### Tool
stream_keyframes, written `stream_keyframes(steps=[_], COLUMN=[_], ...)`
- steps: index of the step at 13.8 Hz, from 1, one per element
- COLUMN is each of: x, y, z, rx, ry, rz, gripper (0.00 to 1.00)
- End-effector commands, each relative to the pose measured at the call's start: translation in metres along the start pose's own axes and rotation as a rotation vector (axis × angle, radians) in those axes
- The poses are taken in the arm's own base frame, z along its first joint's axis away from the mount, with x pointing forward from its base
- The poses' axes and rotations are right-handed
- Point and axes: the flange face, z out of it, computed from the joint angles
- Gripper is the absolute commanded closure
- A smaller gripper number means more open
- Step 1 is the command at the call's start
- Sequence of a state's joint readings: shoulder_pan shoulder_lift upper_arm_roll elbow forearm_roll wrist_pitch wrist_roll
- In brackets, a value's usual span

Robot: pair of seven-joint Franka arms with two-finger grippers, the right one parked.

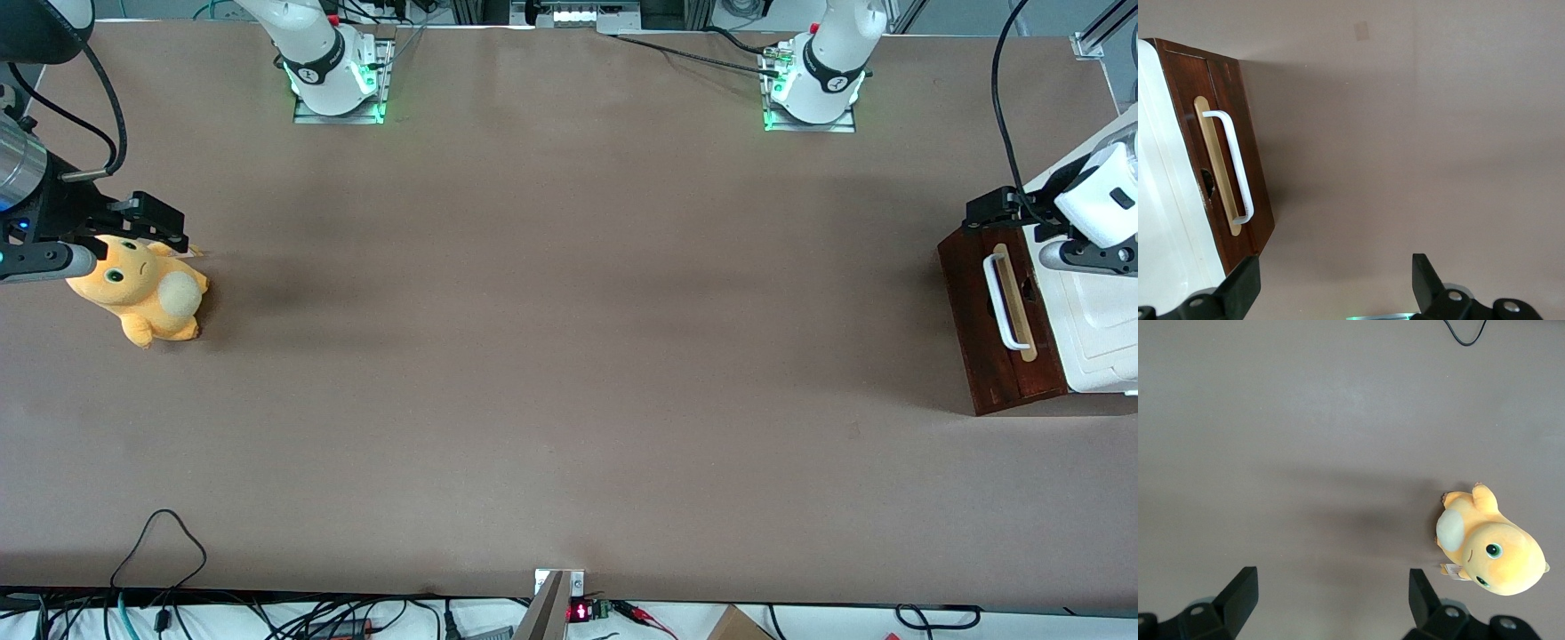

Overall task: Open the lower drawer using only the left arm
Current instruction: 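Move the left gripper down toward the white drawer handle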

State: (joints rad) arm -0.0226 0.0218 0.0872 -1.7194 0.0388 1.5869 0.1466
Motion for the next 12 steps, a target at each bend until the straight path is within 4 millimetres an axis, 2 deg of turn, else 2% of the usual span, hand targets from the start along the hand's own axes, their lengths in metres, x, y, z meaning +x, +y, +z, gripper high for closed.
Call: stream_keyframes(steps=[1,3,6,10,12], x=[0.013,0.023,0.041,0.053,0.051], y=[0.024,0.051,0.077,0.102,0.112], z=[-0.002,0.011,0.049,0.114,0.161], rx=[0.223,0.39,0.621,0.908,1.067], ry=[-0.036,-0.052,-0.085,-0.114,-0.108], rz=[0.026,-0.028,-0.076,-0.167,-0.214], gripper=[0.0,0.0,0.0,0.0,0.0])
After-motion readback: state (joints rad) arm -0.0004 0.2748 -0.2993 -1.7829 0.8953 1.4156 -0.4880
